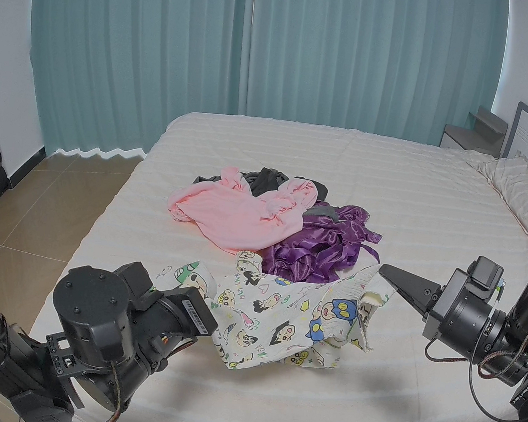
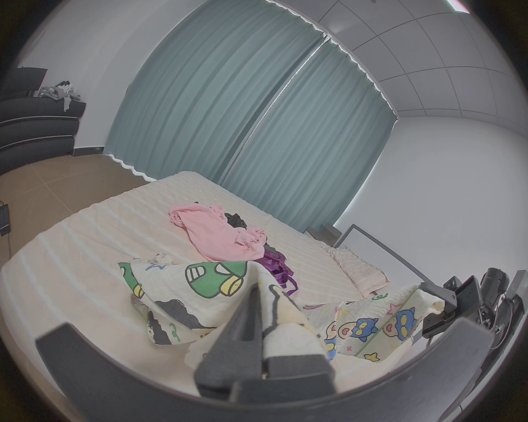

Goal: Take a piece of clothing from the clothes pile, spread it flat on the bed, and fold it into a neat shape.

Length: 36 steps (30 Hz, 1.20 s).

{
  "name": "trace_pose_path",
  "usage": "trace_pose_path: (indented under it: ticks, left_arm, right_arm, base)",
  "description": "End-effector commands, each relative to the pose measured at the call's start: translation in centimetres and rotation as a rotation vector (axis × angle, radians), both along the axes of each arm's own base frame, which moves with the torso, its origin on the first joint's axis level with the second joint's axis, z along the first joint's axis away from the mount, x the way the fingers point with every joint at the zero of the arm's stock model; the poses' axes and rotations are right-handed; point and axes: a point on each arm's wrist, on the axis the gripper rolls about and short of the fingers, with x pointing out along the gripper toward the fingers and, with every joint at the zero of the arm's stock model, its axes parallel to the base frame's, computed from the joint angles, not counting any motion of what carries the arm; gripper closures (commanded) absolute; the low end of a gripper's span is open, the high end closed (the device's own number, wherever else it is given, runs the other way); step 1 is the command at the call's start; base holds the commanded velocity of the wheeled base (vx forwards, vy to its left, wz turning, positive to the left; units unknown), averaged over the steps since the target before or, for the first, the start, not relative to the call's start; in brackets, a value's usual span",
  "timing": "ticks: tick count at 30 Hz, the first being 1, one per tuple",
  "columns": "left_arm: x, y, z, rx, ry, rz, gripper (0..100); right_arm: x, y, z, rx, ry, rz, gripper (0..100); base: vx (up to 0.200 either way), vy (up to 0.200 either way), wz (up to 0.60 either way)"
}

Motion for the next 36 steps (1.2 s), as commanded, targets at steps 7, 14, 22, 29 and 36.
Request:
trace_pose_path:
  ticks: [7, 14, 22, 29, 36]
  left_arm:
    - [-0.18, 0.03, 0.23, -0.006, -0.006, -0.004, 100]
    - [-0.18, 0.03, 0.23, -0.006, -0.006, -0.004, 100]
    - [-0.19, 0.04, 0.27, -0.006, -0.007, -0.004, 100]
    - [-0.18, 0.03, 0.23, -0.005, -0.006, -0.004, 100]
    - [-0.19, 0.04, 0.27, -0.006, -0.007, -0.004, 100]
  right_arm:
    - [-0.01, -0.01, -0.01, 0.000, 0.000, 0.000, 100]
    - [0.01, 0.01, -0.05, 0.000, 0.002, 0.002, 100]
    - [0.01, 0.01, -0.05, 0.000, 0.002, 0.002, 100]
    - [0.01, 0.01, -0.05, -0.001, 0.001, 0.002, 100]
    - [0.01, 0.01, -0.05, -0.001, 0.001, 0.002, 100]
  base:
    - [0.000, -0.200, 0.00]
    - [0.000, -0.200, 0.00]
    - [0.000, -0.200, 0.00]
    - [0.000, -0.200, 0.00]
    - [0.000, -0.200, 0.00]
